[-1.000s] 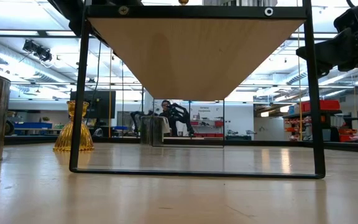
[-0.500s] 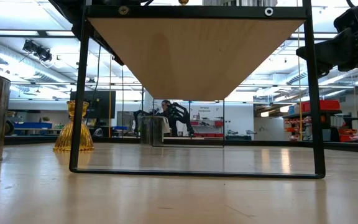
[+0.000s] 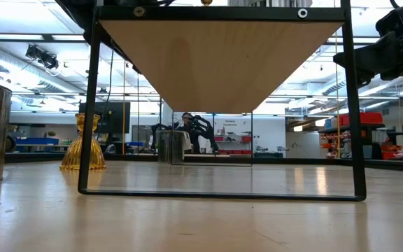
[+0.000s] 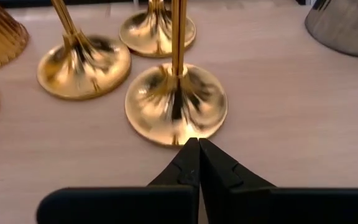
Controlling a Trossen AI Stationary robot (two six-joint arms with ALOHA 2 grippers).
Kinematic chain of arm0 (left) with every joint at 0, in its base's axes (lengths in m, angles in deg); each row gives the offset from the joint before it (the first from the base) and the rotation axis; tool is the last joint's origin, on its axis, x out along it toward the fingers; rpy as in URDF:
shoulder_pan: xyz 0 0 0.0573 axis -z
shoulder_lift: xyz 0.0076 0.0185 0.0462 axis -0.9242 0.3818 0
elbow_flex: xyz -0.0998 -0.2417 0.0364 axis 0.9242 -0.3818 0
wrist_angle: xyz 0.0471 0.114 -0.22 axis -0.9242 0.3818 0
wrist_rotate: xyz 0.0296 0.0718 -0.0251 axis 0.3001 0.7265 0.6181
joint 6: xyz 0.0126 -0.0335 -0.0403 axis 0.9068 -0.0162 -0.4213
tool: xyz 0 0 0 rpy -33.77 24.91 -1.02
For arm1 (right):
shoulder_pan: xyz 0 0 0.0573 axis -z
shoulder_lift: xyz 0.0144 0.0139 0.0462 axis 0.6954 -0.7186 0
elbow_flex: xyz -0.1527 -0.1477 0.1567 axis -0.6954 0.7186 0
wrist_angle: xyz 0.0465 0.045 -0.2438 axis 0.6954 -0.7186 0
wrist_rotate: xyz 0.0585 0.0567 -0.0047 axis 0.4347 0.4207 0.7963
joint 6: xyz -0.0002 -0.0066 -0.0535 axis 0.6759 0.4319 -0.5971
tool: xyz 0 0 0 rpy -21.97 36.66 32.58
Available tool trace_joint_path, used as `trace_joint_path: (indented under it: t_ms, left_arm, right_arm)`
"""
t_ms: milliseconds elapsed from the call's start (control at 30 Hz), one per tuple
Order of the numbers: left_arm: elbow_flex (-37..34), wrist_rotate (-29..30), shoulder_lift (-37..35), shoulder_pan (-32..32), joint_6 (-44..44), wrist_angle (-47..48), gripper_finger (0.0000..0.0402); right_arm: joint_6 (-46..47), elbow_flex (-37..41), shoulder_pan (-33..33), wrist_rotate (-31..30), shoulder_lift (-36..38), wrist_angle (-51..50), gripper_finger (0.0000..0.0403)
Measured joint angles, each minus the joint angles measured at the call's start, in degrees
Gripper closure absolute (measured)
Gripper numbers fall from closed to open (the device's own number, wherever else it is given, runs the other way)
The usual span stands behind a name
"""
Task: Pick & Place candle stick holders
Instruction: Put the candle holder on the shelf aligned with the other candle holder
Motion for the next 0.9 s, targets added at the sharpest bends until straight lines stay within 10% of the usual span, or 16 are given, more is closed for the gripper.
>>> trace_joint_path:
  t_ms: [900]
  left_arm:
    - [0.0, 3.4, 0.9, 0.0, -0.6, -3.8, 0.0395]
  right_arm:
    - [0.0, 0.0, 0.0, 0.0, 0.0, 0.0, 0.0376]
